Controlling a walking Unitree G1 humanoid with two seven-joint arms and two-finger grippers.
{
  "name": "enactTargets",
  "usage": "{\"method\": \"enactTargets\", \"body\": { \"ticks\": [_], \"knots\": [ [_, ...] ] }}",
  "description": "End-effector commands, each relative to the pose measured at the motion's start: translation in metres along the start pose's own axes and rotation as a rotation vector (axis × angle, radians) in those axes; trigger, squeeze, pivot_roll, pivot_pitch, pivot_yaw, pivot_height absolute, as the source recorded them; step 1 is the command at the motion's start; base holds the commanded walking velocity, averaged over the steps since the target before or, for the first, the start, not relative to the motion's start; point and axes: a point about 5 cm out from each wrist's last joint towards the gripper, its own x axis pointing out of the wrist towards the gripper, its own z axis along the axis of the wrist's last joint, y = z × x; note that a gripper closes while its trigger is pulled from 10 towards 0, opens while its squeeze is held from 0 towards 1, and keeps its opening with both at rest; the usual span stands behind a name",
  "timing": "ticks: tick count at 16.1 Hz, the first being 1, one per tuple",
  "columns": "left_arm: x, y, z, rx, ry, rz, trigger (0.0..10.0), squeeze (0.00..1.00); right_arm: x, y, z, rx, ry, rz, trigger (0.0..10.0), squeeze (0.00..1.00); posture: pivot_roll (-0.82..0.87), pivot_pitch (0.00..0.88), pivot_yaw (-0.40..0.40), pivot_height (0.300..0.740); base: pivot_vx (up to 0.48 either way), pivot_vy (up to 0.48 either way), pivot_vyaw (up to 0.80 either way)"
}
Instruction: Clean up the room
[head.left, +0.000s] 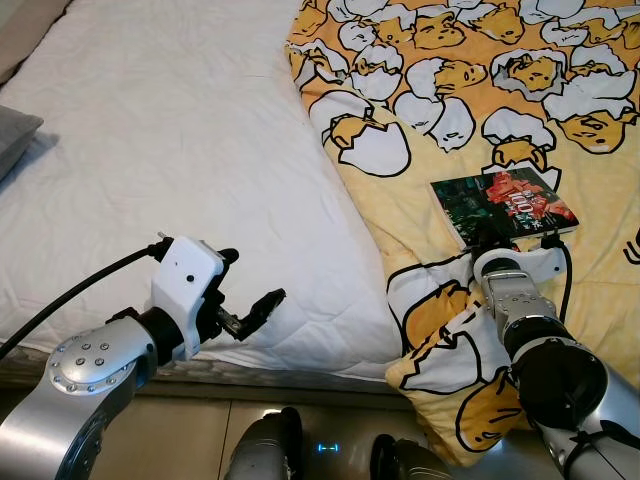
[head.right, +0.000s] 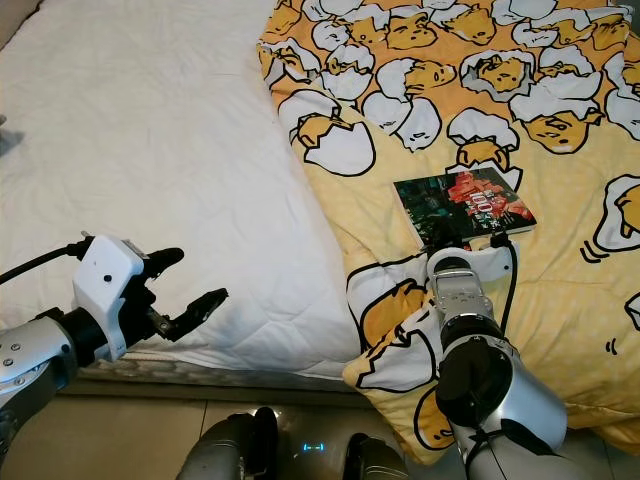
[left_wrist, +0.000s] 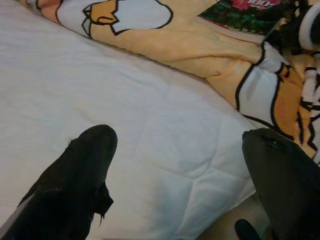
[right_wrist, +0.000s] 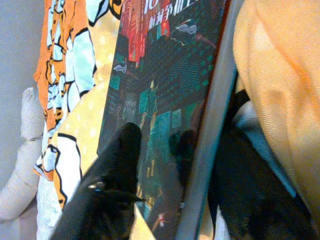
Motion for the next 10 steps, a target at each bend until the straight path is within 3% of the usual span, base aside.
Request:
{"method": "enactTargets", "body": {
  "ticks": [1, 10],
  "knots": [
    [-0.0038, -0.0031, -0.0003, -0.002, 0.011, -0.023, 10.0, 0.00, 0.0008, 0.0023, 0.0017, 0.022, -0.013, 0.007, 0.0, 0.00, 0.27, 0.224, 0.037, 0.740, 0.000, 0.000, 0.00],
    [-0.0007, -0.0049, -0.0019, -0.028, 0.007, -0.032, 10.0, 0.00, 0.0004, 0.0018, 0.0051, 0.024, -0.024, 0.031, 0.0, 0.00, 0.26, 0.191, 0.029, 0.740, 0.000, 0.000, 0.00]
  ]
}}
